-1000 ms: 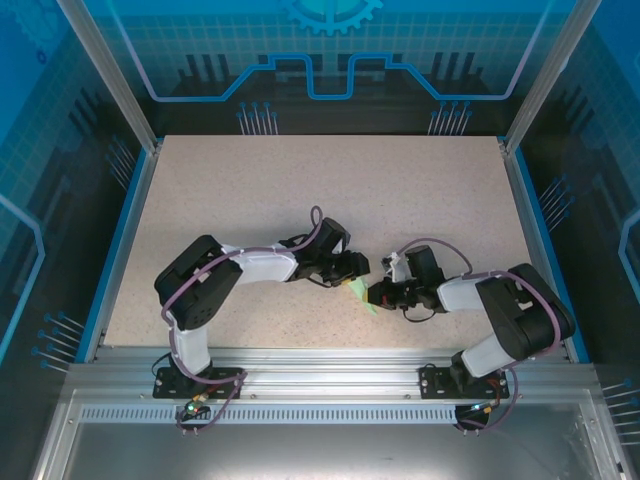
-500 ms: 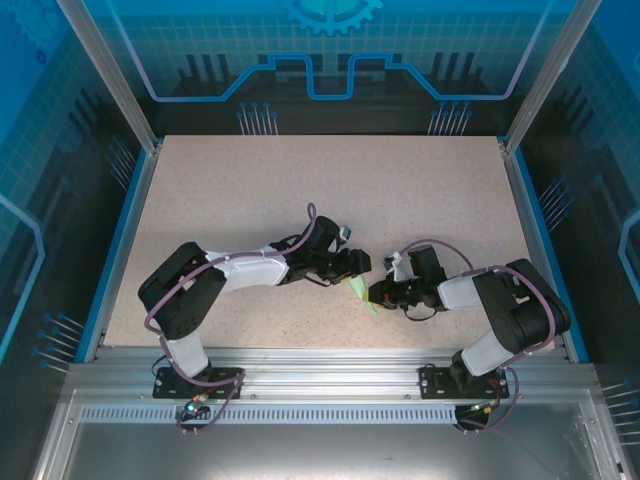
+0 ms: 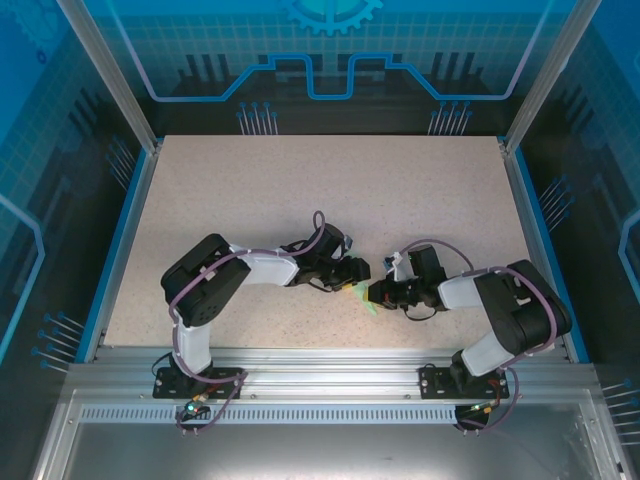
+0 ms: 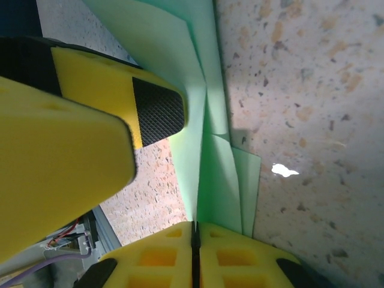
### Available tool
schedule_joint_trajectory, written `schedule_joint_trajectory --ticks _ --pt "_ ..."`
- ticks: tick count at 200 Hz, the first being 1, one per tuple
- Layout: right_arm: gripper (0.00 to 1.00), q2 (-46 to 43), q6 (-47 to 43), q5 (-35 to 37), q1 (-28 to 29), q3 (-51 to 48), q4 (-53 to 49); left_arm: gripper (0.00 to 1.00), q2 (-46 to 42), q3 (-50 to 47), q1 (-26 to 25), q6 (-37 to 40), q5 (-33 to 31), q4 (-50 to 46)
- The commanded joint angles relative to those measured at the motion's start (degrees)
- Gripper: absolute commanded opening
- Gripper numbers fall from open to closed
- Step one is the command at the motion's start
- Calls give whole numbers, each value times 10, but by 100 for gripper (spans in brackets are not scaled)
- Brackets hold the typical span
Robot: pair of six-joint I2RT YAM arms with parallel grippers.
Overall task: Fold a paper plane with a square sheet of paper (pick it up from the middle)
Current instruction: Fold the wing for the fifth time at the center of the table.
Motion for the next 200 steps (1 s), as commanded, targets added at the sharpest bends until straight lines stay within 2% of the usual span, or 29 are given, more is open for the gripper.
schedule_joint_trajectory --ticks 1,45,78,109,147,177,200 --pt "13 -17 -22 60 0 -2 -90 53 20 3 -2 9 -9 -18" --pt "16 -69 -38 65 0 -3 -151 51 23 10 -3 26 -12 -39" --pt "10 -83 -45 67 0 -5 -170 51 25 15 -3 30 -9 -49" --pt "8 -58 -47 61 3 -7 -176 51 25 17 -2 30 -7 -51" --pt "5 -51 -39 149 41 21 -251 51 26 20 -3 32 -7 -59" --pt "9 -156 -31 210 47 24 -305 51 25 20 -3 34 -3 -63" --pt "15 -252 -35 182 47 26 -303 51 25 20 -3 35 0 -63"
